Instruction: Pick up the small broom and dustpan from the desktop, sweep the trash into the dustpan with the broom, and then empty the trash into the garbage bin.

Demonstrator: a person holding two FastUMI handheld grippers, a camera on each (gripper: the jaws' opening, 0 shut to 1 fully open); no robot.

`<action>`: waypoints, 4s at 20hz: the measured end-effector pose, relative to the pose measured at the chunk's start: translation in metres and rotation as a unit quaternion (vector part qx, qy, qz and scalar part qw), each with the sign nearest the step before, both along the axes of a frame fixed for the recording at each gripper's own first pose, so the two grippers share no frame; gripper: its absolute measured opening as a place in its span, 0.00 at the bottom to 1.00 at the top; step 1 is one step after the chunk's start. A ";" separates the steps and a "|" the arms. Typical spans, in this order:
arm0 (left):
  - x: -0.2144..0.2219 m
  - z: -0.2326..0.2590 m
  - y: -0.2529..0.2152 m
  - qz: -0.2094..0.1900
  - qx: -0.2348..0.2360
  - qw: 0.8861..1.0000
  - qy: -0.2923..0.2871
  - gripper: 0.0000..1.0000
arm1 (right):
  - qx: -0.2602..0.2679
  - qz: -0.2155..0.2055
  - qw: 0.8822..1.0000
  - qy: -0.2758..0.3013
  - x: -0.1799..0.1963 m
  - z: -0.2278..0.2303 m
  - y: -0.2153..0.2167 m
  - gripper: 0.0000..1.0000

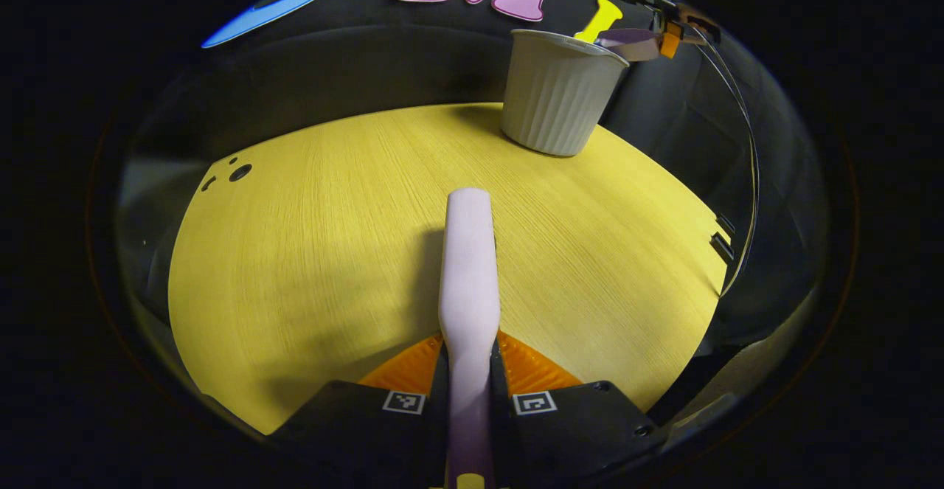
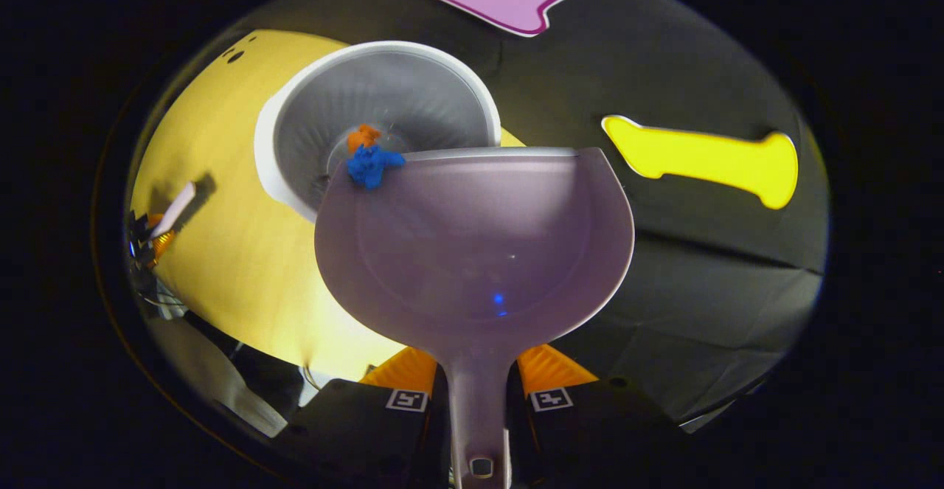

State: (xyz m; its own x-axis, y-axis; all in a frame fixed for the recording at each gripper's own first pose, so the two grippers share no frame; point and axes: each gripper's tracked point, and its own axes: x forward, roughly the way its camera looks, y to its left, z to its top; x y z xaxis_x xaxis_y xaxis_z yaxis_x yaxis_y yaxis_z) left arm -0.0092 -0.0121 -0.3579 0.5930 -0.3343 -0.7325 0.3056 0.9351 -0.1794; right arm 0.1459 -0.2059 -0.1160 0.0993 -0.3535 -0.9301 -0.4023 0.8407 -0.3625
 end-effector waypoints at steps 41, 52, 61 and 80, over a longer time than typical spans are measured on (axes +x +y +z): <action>0.012 0.005 0.010 0.060 0.037 0.998 0.006 0.29 | 0.318 -0.141 0.932 -0.101 -0.237 -0.208 0.259 0.35; 0.008 -0.011 0.014 0.077 0.068 0.994 0.028 0.33 | 0.286 -0.163 0.938 -0.106 -0.216 -0.268 0.277 0.36; 0.012 -0.011 0.012 0.069 0.089 0.993 0.023 0.31 | 0.306 -0.172 0.932 -0.091 -0.223 -0.268 0.290 0.42; 0.033 0.200 -0.040 0.155 0.036 0.966 -0.201 0.36 | 0.388 -0.097 0.826 -0.397 -0.169 -0.057 0.229 0.48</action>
